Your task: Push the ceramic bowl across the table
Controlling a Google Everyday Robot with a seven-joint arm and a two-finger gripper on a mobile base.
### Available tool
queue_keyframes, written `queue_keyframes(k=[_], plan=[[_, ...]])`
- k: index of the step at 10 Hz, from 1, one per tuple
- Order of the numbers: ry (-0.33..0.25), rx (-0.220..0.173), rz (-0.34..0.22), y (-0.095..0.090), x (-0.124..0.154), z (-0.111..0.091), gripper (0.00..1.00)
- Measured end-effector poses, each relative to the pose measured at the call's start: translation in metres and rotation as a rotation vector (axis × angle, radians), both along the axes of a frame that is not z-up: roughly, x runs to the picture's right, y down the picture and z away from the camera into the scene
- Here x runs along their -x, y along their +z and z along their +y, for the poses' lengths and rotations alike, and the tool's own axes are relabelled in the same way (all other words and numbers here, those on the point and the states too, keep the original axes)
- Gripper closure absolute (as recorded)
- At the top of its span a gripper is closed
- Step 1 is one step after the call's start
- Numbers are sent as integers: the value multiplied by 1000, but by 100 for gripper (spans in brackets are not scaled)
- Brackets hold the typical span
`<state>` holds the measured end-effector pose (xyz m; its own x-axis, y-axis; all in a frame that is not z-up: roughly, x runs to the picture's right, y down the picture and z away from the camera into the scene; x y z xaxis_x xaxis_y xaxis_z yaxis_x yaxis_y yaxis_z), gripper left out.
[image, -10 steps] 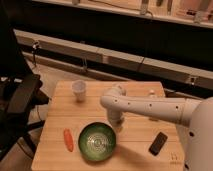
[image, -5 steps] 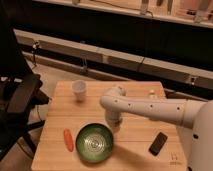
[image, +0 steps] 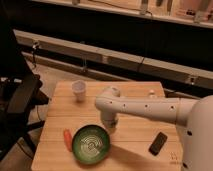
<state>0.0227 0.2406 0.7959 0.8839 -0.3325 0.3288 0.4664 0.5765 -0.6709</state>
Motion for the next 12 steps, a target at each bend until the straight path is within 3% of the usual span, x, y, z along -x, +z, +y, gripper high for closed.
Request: queue_keyframes(k=[3, 7, 10, 12], plan=[[-16, 7, -9, -1, 10, 3, 100], [-47, 5, -60, -11, 38, 7, 100], [-60, 31, -166, -21, 49, 10, 100], [-59, 43, -211, -25, 52, 11, 92]])
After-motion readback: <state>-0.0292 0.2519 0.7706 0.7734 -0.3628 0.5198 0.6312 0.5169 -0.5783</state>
